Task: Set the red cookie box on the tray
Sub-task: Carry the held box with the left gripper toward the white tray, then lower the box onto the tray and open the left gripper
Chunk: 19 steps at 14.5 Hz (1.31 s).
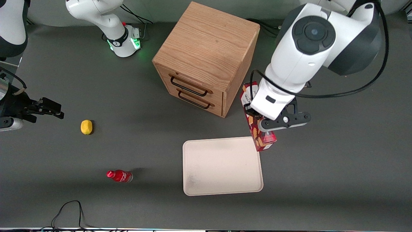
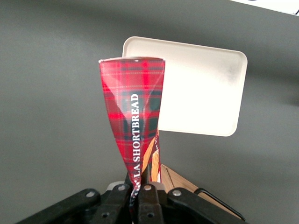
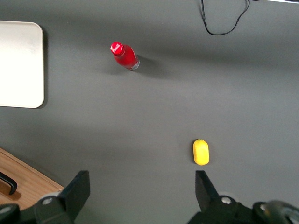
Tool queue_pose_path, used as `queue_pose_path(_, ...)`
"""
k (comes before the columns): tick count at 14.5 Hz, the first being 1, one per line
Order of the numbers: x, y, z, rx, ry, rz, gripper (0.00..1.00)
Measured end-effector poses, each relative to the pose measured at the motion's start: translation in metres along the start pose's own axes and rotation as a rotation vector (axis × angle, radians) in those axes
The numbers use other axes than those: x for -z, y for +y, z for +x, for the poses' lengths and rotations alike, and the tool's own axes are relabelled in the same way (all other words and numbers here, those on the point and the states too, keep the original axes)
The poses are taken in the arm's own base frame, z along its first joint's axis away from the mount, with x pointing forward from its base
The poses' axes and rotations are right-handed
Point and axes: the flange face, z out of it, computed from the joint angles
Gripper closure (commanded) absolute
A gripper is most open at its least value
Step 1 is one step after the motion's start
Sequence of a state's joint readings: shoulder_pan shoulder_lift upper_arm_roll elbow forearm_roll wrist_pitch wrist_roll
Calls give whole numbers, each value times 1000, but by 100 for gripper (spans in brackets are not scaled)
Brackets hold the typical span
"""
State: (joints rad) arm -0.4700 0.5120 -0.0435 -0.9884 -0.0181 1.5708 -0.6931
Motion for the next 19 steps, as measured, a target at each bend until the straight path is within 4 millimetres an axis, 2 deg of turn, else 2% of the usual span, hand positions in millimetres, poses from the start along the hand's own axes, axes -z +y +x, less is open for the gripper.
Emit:
queue_pose_path(2, -15, -10, 14, -12, -14, 12, 100)
queue_pose_path(4, -39, -15, 28, -18, -27, 21, 100)
queue_pose_path(8, -125, -11, 58, -28, -45, 30, 100)
queue_pose_path(10, -162, -10, 69, -25, -39, 24, 100)
queue_pose_path(19, -267, -11, 88, -50, -33, 21, 100)
